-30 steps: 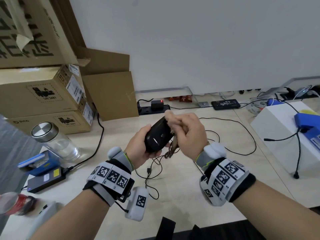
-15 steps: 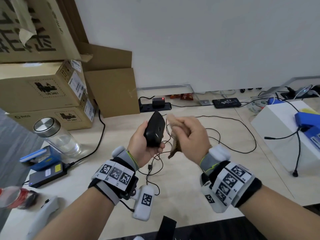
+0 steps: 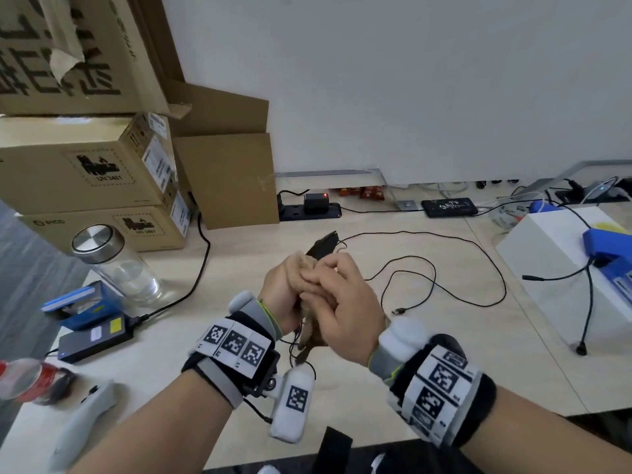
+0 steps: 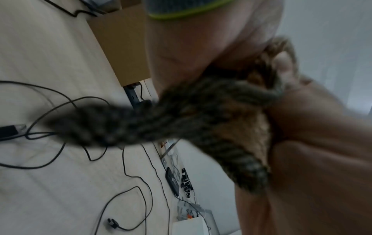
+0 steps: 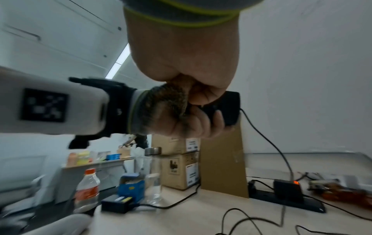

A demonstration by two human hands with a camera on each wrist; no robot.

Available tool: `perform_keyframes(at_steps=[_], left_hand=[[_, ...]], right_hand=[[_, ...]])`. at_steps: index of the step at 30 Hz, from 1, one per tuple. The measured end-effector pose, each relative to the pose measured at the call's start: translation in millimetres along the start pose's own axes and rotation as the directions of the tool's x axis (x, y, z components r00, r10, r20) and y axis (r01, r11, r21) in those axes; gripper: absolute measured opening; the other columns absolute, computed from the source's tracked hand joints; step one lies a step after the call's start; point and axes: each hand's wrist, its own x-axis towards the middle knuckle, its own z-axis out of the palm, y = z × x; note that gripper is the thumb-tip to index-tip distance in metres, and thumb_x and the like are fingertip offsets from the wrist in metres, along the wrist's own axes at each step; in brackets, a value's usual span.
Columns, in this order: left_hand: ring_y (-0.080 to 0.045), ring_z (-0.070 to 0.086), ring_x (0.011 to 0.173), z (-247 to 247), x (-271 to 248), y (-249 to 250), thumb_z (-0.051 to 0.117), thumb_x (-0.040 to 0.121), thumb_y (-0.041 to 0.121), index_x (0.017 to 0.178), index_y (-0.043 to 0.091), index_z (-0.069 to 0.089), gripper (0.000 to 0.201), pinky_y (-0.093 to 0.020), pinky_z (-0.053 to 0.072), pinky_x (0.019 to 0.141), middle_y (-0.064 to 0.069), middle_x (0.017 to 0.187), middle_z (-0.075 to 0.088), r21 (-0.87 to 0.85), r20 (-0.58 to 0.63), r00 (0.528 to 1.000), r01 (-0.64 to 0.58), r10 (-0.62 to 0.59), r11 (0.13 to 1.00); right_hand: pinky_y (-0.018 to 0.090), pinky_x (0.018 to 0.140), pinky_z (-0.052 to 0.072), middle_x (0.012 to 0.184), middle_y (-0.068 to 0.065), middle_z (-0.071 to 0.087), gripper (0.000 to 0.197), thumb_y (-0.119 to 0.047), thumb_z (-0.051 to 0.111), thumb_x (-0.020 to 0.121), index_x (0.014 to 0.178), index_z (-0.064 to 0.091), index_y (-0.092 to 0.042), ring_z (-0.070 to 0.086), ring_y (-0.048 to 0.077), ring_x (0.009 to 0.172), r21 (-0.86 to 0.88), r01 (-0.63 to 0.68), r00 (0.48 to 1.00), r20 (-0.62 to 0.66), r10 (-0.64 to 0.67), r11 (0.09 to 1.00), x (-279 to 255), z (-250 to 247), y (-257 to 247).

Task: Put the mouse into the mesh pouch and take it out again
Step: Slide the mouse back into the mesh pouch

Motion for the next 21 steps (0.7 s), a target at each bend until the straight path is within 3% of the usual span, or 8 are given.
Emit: perform_keyframes(at_steps=[3, 7, 9, 11, 13, 16, 18, 21], left_hand=[[-0.021, 0.039, 0.057, -0.6, -2.5, -3.1, 0.047, 0.091, 0.016, 0.068, 0.008, 0.058, 0.026, -0.031, 0.026, 0.053, -0.009, 0.060, 0.045, -0.001, -0.091, 0.996, 0.022, -0.022, 1.000], [-0.020, 0.050, 0.058, 1.7, -3.4, -3.2, 0.044, 0.100, 0.024, 0.099, 0.011, 0.061, 0.022, -0.028, 0.033, 0.049, -0.008, 0.071, 0.055, 0.030, -0.028, 0.999, -0.023, 0.023, 0.999], [-0.022, 0.059, 0.071, -1.2, -2.6, -0.3, 0.050, 0.098, 0.021, 0.103, 0.010, 0.062, 0.017, -0.030, 0.050, 0.055, -0.008, 0.081, 0.063, -0.023, 0.015, 1.000, -0.008, 0.008, 1.000], [-0.027, 0.064, 0.082, -6.2, -3.0, 1.7, 0.055, 0.095, 0.016, 0.106, 0.008, 0.062, 0.016, -0.037, 0.059, 0.063, -0.012, 0.090, 0.065, -0.079, 0.066, 0.998, 0.018, -0.013, 0.997], [-0.032, 0.067, 0.086, -9.3, -3.0, 3.8, 0.055, 0.095, 0.015, 0.113, 0.011, 0.059, 0.019, -0.039, 0.060, 0.062, -0.011, 0.095, 0.066, -0.104, 0.096, 0.995, 0.028, -0.019, 0.994], [-0.032, 0.064, 0.082, -5.2, -3.6, 6.4, 0.050, 0.093, 0.030, 0.108, 0.015, 0.061, 0.024, -0.033, 0.055, 0.055, -0.010, 0.094, 0.065, -0.104, 0.146, 0.989, 0.043, -0.027, 0.994], [-0.030, 0.063, 0.081, 0.0, -2.8, 7.0, 0.042, 0.091, 0.046, 0.108, 0.014, 0.062, 0.042, -0.033, 0.055, 0.056, -0.010, 0.093, 0.068, -0.127, 0.175, 0.984, 0.051, -0.028, 0.991], [-0.030, 0.066, 0.104, 7.1, 4.7, 7.6, 0.022, 0.095, 0.061, 0.129, 0.014, 0.055, 0.067, -0.048, 0.053, 0.082, -0.011, 0.115, 0.069, -0.199, 0.189, 0.982, 0.054, -0.016, 0.978]], right_hand=[[0.015, 0.077, 0.044, 0.097, 0.005, 0.056, 0.023, -0.024, 0.053, 0.087, 0.102, 0.069, -0.017, 0.050, 0.002, 0.086, -0.042, -0.075, 0.992, -0.106, 0.071, 0.996, 18.5, -14.5, 25.2], [0.000, 0.082, 0.031, 0.091, -0.010, 0.065, 0.014, -0.019, 0.058, 0.088, 0.094, 0.071, -0.022, 0.048, -0.004, 0.093, -0.050, -0.232, 0.956, -0.194, 0.218, 0.971, 41.0, -35.8, 47.8], [0.005, 0.086, 0.035, 0.088, -0.020, 0.062, 0.016, -0.015, 0.058, 0.088, 0.091, 0.070, -0.026, 0.052, 0.007, 0.094, -0.031, -0.230, 0.953, -0.210, 0.219, 0.973, 43.8, -39.9, 54.5], [0.025, 0.090, 0.048, 0.086, -0.016, 0.063, 0.016, -0.023, 0.056, 0.087, 0.088, 0.066, -0.035, 0.059, 0.016, 0.090, 0.084, -0.283, 0.916, -0.272, 0.295, 0.956, 48.6, -43.8, 60.6], [0.042, 0.074, 0.057, 0.078, -0.008, 0.064, 0.014, -0.027, 0.052, 0.090, 0.089, 0.065, -0.032, 0.064, 0.019, 0.073, 0.212, -0.329, 0.877, -0.295, 0.381, 0.920, 54.5, -47.9, 59.3], [0.035, 0.053, 0.053, 0.065, -0.013, 0.059, 0.023, -0.010, 0.048, 0.097, 0.090, 0.064, -0.026, 0.059, 0.005, 0.052, 0.309, -0.297, 0.896, -0.237, 0.375, 0.904, 58.5, -47.4, 46.8], [0.028, 0.077, 0.051, 0.083, -0.022, 0.068, 0.029, -0.006, 0.047, 0.097, 0.099, 0.069, -0.026, 0.064, -0.004, 0.080, 0.273, -0.230, 0.949, -0.151, 0.278, 0.934, 55.8, -38.8, 37.5], [0.027, 0.115, 0.027, 0.130, -0.007, 0.060, 0.034, -0.006, 0.045, 0.097, 0.121, 0.066, -0.015, 0.042, -0.004, 0.130, 0.072, -0.030, 0.998, -0.055, 0.034, 0.997, 37.3, -15.2, 34.5]])
